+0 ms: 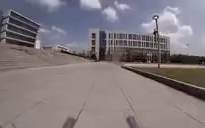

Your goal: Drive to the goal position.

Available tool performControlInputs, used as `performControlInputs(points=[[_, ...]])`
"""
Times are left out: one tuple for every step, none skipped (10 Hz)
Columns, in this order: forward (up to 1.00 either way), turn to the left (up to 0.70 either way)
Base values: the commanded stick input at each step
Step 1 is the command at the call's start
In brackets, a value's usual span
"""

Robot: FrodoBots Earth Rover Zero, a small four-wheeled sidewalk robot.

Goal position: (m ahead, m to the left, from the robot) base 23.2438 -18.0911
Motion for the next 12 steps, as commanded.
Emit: performControlInputs(points=[[0.70, 0.00], [0.70, 0.00], [0.70, 0.00], [0.70, 0.00], [0.70, 0.00], [0.70, 0.00], [0.70, 0.00], [0.70, 0.00], [0.70, 0.00], [0.70, 0.00], [0.70, 0.00], [0.70, 0.00]])
